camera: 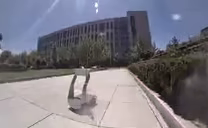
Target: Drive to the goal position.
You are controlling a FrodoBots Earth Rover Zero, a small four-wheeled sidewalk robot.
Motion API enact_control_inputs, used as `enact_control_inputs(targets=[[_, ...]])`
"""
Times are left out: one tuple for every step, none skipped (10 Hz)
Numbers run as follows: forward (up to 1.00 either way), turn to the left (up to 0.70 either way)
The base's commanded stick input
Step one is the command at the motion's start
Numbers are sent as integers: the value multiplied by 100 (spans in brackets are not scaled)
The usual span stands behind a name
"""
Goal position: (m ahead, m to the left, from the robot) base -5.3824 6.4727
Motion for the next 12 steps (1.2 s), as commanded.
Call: enact_control_inputs(targets=[[-1, 0], [-3, 0], [-19, 0], [-70, 0], [-70, 0], [-70, 0], [-70, 0], [-70, 0], [-70, 0], [-70, 0], [-45, 0], [-18, 0]])
